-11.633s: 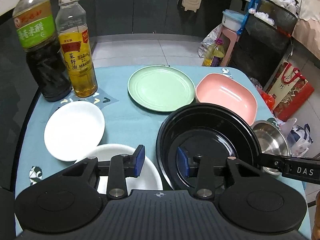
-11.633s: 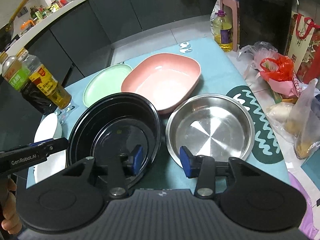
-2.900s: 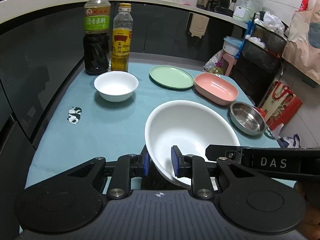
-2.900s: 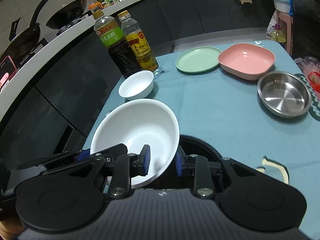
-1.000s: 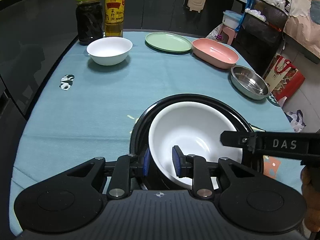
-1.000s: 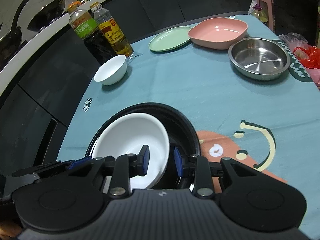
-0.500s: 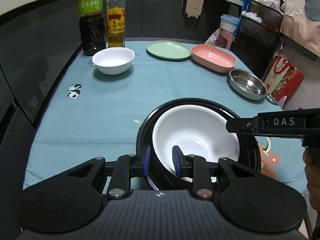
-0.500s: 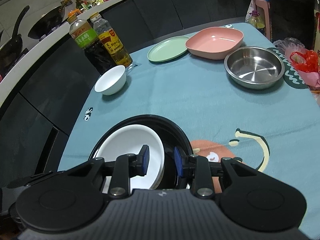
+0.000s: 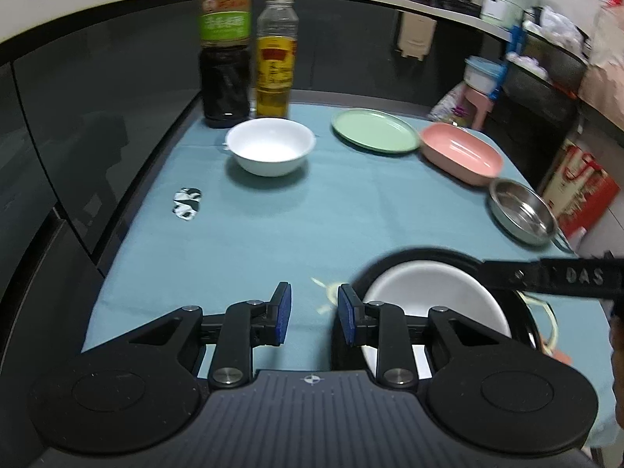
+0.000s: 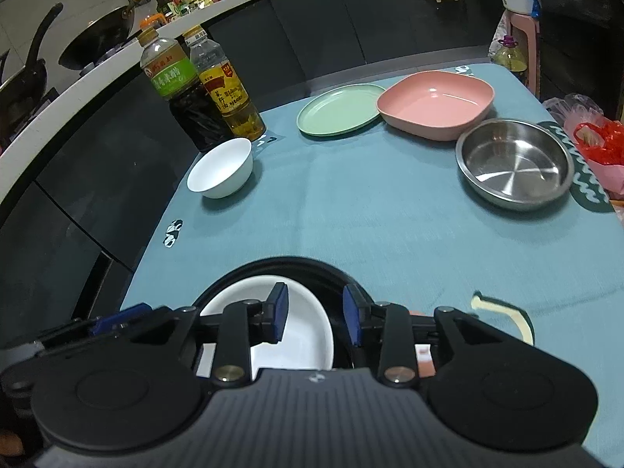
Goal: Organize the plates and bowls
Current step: 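Move both grippers to the small white bowl by the bottles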
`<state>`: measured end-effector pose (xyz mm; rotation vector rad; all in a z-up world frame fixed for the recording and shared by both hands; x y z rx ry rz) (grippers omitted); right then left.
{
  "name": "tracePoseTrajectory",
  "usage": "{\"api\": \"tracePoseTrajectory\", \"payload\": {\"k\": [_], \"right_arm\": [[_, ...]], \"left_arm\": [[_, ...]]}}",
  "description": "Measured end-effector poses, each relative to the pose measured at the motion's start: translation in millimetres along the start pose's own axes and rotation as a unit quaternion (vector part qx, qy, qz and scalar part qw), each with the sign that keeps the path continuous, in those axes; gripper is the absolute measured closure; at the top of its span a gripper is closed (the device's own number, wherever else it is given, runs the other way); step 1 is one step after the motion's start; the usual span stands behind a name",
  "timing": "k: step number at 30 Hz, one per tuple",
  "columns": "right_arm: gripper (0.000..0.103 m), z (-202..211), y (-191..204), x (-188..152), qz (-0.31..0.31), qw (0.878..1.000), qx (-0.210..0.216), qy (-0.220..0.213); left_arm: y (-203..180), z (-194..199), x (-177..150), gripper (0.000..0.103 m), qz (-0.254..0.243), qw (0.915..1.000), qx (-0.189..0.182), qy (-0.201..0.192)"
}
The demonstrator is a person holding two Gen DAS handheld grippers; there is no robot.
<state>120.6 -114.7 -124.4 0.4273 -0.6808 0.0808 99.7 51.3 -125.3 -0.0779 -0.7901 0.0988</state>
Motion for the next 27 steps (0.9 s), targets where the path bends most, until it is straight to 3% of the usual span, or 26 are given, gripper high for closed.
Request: {"api": "tracePoseTrajectory", "payload": {"k": [13,21,27], "right_arm": [[0.091,-40.7,13.1,45.2,0.024,1.000,0.000,0.012],[0.090,-73.9,30.7,70.6,0.044,0.999,0.001,0.031],[0.089,-100.1,48.3,93.6,0.065,0.997,-0.002,0.041]], "left_arm": [[41.0,-52.1,47.2,0.078,0.038,0.9983,0.044,0.010],[61.9,-80.2,75.5,0.078,0.088,0.9958,0.022,0.012],[78.2,-99.3,98.2,0.078,0.104,0.9940,0.035,0.005]]}}
Point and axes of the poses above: each gripper's, at about its wrist camera, not at the fingertips, and z roughly against the way its jaws point, y to its left, x to its top, the point moved 10 cm from there along -z, roughly the way its jaws point, and after that the axes turned 1 degree about z, right-handed, at the moved point
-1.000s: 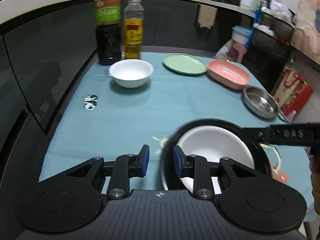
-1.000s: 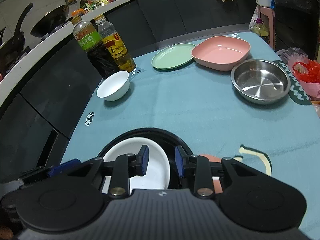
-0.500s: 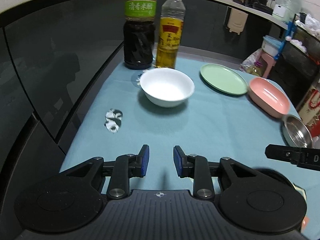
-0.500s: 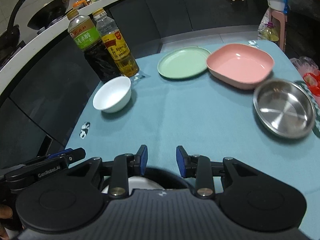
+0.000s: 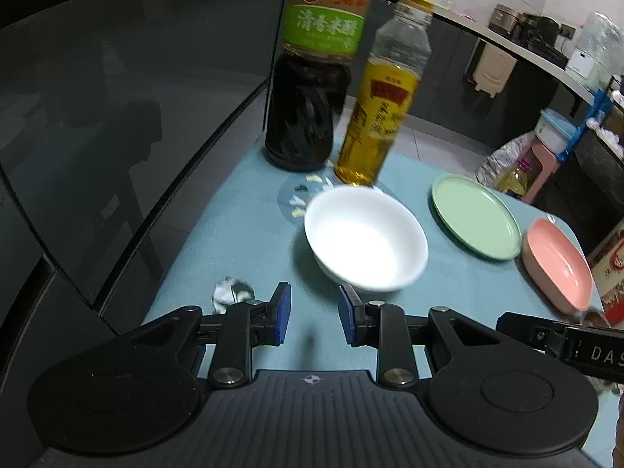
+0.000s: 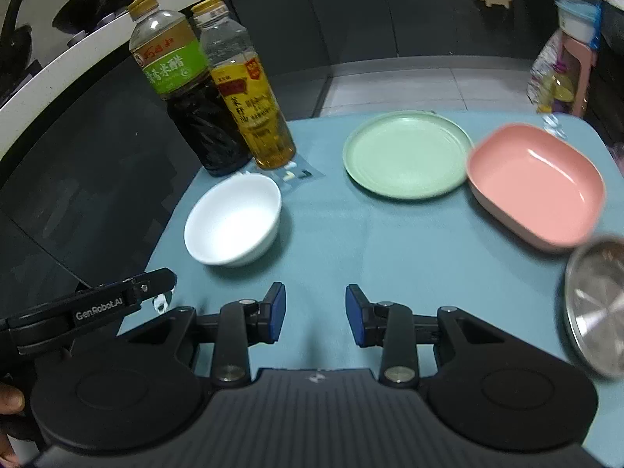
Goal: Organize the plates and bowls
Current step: 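Move both grippers to the small white bowl by the bottles, then close both grippers on the small white bowl's rim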
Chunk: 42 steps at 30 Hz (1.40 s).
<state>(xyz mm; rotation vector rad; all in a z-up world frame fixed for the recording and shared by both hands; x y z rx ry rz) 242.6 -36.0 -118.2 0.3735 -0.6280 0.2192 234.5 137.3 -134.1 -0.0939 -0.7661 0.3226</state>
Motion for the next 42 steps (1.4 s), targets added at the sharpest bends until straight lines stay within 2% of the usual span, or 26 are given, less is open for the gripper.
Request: {"api": "tracePoseTrajectory", "payload": {"k": [6,12,25,34,36,38,42], "right_arm": [[0.086,-20.2,11.0,20.7,0.005,1.000,0.013,0.008],[0.082,-46.3,13.2,37.3,0.002,1.000,0.018,0.015],[0.081,-85.8,7.0,41.5,-0.016,0.999,0.032,0.037],[0.081,-100.6,10.2,39.1,-0.008,0.998,0.031,0.048],[0.087,-102.4,9.9,38.4,-0.005,0.998,0.030,0.049],[0.102,-101.7,14.1,37.7,0.001,0.998,0.044,0.051],[0.103,-97.1,24.3,36.5,0.036,0.998,0.039,0.038]], "left_arm": [[-1.3,-19.6,17.4,0.078,0.017,0.9998,-0.011,-0.004],[-0.5,-48.1,23.6,0.078,0.017,0.9998,0.006,0.005],[-1.3,-76.9,19.5,0.078,0.014,0.9997,0.001,0.022],[0.6,-84.7,17.6,0.088,0.020,0.9994,-0.016,0.025],[-1.4,-84.4,16.7,0.090,0.014,0.9995,-0.019,0.022],[-3.4,-83.1,16.4,0.090,0.005,0.9997,-0.018,0.016],[-8.6,-75.8,14.6,0.091,-0.009,0.9998,-0.014,0.008]]}}
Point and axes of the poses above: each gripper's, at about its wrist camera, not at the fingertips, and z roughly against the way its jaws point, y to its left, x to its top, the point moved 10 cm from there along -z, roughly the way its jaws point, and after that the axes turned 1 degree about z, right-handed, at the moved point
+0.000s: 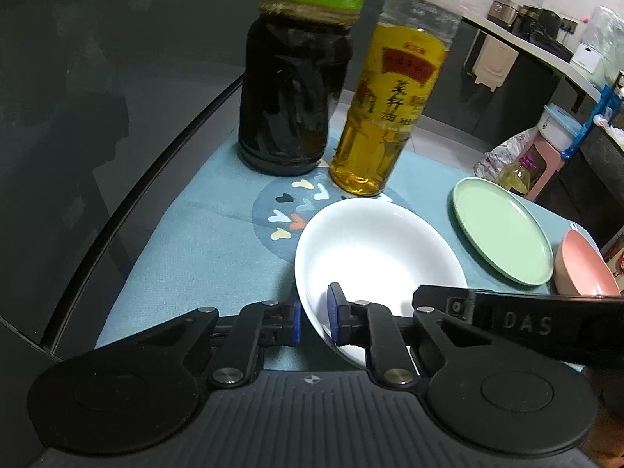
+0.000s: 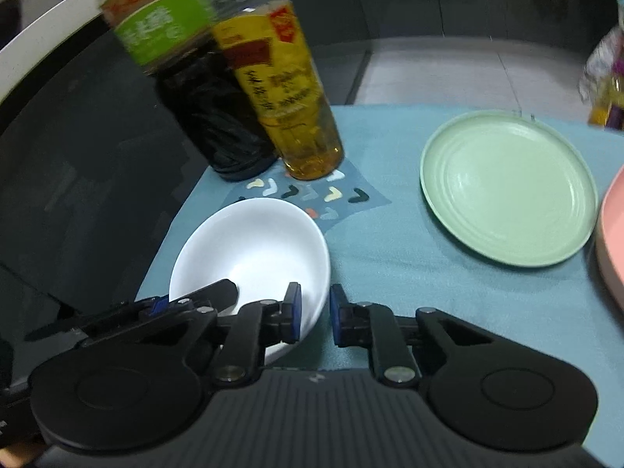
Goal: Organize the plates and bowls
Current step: 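Close both grippers on the small white bowl's rim, then lift the small white bowl and carry it away from the bottles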
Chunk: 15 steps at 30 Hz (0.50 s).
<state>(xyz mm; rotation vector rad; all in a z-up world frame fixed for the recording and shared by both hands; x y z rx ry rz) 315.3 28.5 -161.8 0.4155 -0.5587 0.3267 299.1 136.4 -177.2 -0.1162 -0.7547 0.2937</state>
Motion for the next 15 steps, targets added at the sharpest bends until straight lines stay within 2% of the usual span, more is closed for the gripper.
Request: {"api": "tracePoseTrajectory", "payload": {"k": [6,15], "right_arm": [[0.103,17.2,1.2,-5.2,0.013,1.000,-0.010,-0.007],[0.103,71.6,5.3,-19.7,0.020,0.999,-0.020,-0.043]], "left_arm": [[-8.7,18.2,-3.1,0.091,-0.008,0.9999,-0.005,-0.006],[-30.7,65.9,-13.0,0.090,-0.020,0.9990,-0.030,-0.026]]}}
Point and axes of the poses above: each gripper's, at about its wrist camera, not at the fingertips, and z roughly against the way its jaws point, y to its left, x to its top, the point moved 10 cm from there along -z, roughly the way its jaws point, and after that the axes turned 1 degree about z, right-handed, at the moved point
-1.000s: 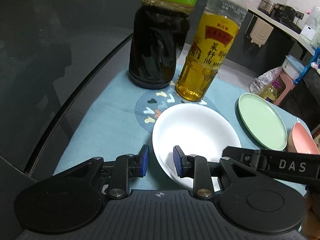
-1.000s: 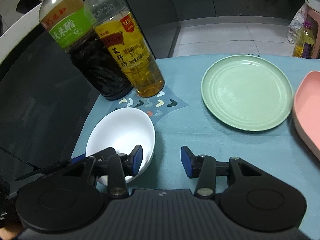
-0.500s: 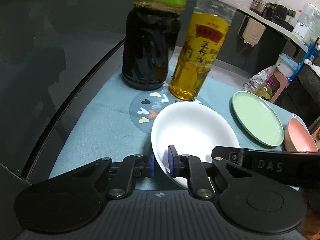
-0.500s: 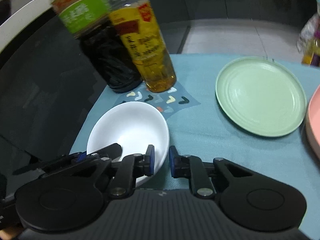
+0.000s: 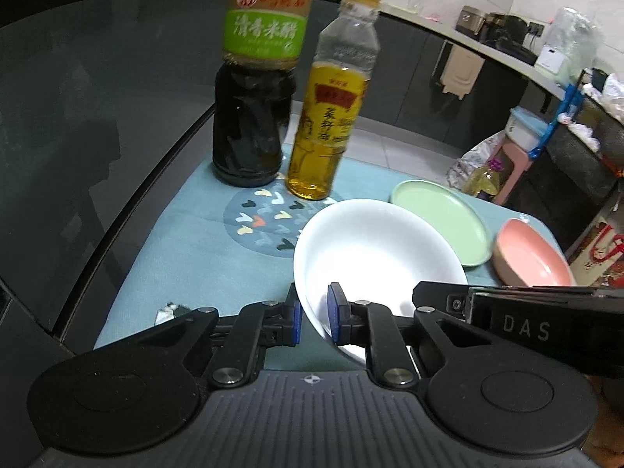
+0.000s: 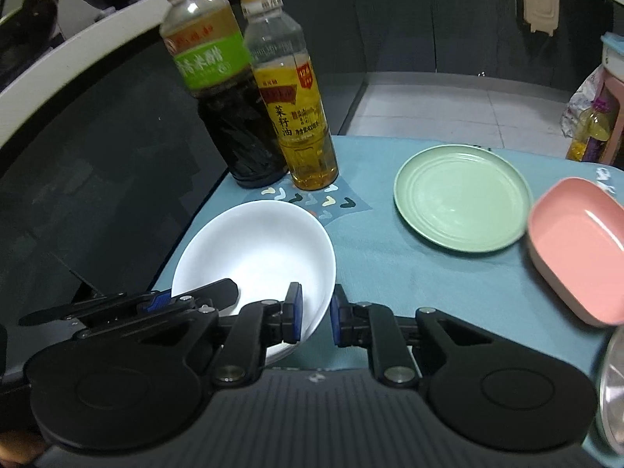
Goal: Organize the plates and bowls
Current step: 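Lift the small white bowl and carry it away from the bottles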
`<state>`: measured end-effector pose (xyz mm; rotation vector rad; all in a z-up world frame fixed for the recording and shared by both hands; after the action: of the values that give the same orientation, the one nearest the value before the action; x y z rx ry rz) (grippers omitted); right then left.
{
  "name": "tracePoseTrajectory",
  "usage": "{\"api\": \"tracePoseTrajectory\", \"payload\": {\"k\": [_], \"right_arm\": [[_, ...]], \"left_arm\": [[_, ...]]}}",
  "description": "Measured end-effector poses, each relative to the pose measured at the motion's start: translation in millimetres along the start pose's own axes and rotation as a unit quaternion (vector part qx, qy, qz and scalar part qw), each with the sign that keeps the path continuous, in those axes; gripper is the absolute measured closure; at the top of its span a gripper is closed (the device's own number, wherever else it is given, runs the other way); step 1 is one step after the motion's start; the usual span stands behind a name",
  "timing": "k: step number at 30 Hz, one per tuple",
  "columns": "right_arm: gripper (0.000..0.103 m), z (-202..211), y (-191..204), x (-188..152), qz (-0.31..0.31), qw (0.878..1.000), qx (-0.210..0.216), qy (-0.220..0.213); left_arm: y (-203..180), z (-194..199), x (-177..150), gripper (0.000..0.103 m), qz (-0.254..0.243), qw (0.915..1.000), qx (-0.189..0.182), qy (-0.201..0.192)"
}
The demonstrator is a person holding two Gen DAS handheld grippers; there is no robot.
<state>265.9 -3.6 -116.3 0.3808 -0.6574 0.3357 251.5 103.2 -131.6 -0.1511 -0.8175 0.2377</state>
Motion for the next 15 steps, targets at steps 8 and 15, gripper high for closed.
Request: {"api": "tracePoseTrajectory", "payload": {"k": [8,15], "right_arm": [[0.103,32.7,5.0,-26.3,-0.008,1.000,0.003,-0.007],[0.103,63.6,13.0,-45.3,-0.013,1.000,0.003,-0.026]], "left_arm": [[-13.5,33.9,-17.7,0.090,-0.007,0.9999,-0.006,-0.007],[-23.2,60.4,-33.0,0.090,-0.017,0.9996,-0.018,-0.017]]}}
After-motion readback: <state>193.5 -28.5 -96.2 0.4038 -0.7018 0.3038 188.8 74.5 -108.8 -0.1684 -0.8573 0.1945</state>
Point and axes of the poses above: each gripper's, at about its wrist camera, not at the fingertips, and z roughly against the way its jaws point, y to its left, x to its top, the point moved 10 cm from there along -z, roughly the way its jaws point, and after that the axes turned 1 degree about z, right-handed, at the moved point
